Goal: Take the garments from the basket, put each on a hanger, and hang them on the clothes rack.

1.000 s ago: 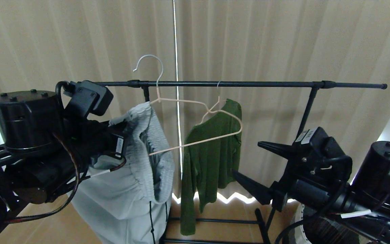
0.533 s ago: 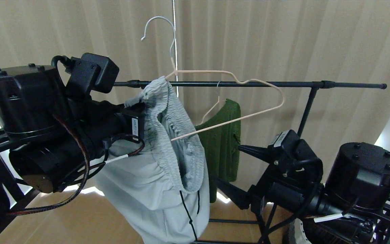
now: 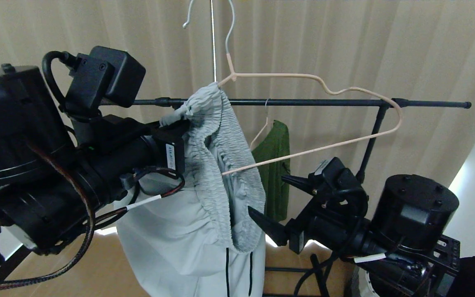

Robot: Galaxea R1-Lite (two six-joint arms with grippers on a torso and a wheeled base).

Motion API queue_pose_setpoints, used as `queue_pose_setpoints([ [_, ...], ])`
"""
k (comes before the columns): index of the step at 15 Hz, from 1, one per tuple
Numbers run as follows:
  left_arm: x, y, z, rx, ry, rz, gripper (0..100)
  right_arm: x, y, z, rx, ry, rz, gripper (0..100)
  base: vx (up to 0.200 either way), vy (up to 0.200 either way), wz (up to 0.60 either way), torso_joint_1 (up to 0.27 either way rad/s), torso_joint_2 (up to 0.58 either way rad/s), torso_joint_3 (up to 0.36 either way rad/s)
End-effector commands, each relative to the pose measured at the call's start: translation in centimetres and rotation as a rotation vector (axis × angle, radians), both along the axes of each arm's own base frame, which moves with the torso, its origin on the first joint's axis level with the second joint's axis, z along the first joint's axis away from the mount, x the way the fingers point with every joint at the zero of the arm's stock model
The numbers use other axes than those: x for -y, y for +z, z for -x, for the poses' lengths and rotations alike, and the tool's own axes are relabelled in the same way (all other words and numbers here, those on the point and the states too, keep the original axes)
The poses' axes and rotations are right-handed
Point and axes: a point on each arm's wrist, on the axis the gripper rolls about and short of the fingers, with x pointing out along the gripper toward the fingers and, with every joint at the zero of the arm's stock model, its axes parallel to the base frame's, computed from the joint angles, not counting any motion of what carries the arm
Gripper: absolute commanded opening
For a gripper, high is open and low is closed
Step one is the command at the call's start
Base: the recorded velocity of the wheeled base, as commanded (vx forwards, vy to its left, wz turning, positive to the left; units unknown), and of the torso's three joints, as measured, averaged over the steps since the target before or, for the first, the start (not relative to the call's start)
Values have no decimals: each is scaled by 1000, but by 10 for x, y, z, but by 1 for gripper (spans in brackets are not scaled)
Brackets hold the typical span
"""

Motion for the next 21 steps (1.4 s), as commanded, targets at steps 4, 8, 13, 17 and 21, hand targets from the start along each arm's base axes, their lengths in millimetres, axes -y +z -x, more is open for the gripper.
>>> queue_pose_setpoints([
  [4,-4,7,7,22,-6,14,0,-3,-9,-3,-7,-19,13,0,0,0,0,0,0,0],
  [8,-11,3,1,26,34,-37,0,13,8,8,28,-57,-17,0,0,0,0,0,0,0],
  [13,-23,-8,1,6,73,-81,0,57,17,-10,52,-229,-31,0,0,0,0,0,0,0],
  [17,-34,-26,3,-29,100,-162,0,80,23,-25,73,-330,-40,0,0,0,0,0,0,0],
  [21,-55,-42,5,-25,160,-353,0,87,28,-30,92,-362,-53,0,0,0,0,0,0,0],
])
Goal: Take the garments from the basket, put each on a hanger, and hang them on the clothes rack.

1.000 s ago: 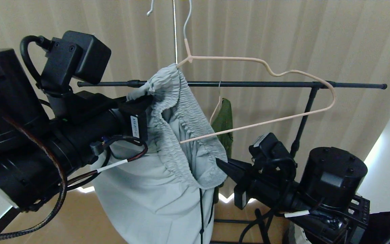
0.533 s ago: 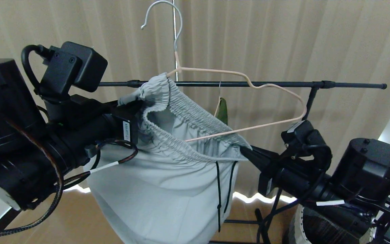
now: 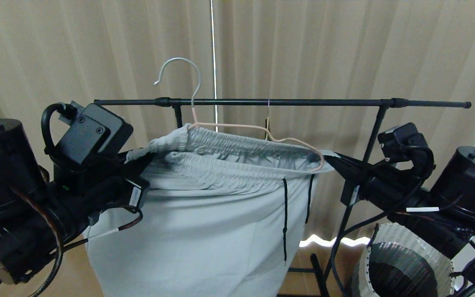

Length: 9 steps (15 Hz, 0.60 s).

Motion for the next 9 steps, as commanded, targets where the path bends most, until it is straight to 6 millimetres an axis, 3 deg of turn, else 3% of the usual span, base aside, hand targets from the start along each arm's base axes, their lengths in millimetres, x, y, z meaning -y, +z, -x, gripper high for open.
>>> queue_pose_setpoints([
  [1,-8,-4,3,-7,27,-23,0,1,3,-1,11,-8,-4,0,0,0,0,0,0,0],
  [9,-18,-28,4,-64,43,-179,0,-5,11,2,38,29,-18,0,0,0,0,0,0,0],
])
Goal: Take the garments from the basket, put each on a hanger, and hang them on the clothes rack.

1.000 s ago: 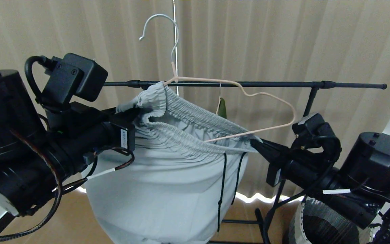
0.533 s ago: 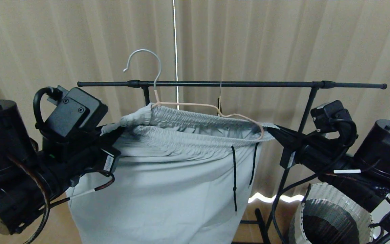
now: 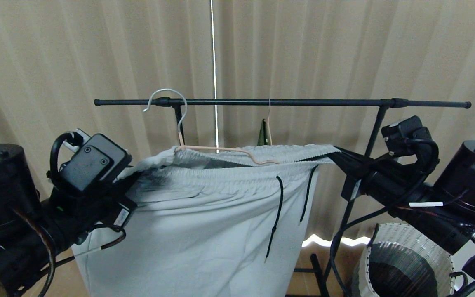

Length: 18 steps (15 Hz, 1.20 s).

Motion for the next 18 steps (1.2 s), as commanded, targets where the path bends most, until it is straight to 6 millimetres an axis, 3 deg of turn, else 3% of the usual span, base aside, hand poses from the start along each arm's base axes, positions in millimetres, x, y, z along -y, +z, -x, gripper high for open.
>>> queue_pose_setpoints([
  [1,0,-6,1,-19,-3,-26,0,-11,4,5,15,47,-9,0,0,0,0,0,0,0],
  [3,0,-6,0,-19,-5,-36,0,-17,4,7,13,70,-9,0,0,0,0,0,0,0],
  [6,4,-11,-4,-39,-16,-46,0,-43,3,18,13,174,-11,0,0,0,0,0,0,0],
  [10,13,-10,-1,-18,-89,-30,0,-61,-3,7,6,202,-9,0,0,0,0,0,0,0],
  [14,-9,-10,-13,-21,40,-30,0,-51,3,19,18,199,-18,0,0,0,0,0,0,0],
  [18,-19,-10,-20,-22,105,-29,0,-41,8,30,27,197,-24,0,0,0,0,0,0,0],
])
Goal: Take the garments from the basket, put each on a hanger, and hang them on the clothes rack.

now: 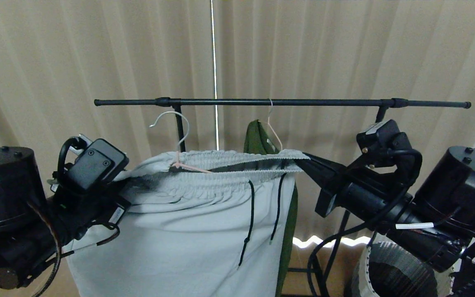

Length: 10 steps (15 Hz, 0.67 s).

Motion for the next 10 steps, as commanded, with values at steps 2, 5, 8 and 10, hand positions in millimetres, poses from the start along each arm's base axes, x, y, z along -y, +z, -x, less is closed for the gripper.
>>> queue_pose_setpoints([
  [2,-7,4,-9,15,89,8,0,9,-5,15,-17,12,10,0,0,0,0,0,0,0],
  [5,-5,9,-10,36,122,54,0,-1,-10,25,-34,109,26,0,0,0,0,0,0,0],
  [8,-1,16,-13,59,123,111,0,-13,-20,33,-65,171,54,0,0,0,0,0,0,0],
  [10,1,19,-13,69,118,141,0,-14,-24,33,-76,176,65,100,0,0,0,0,0,0],
])
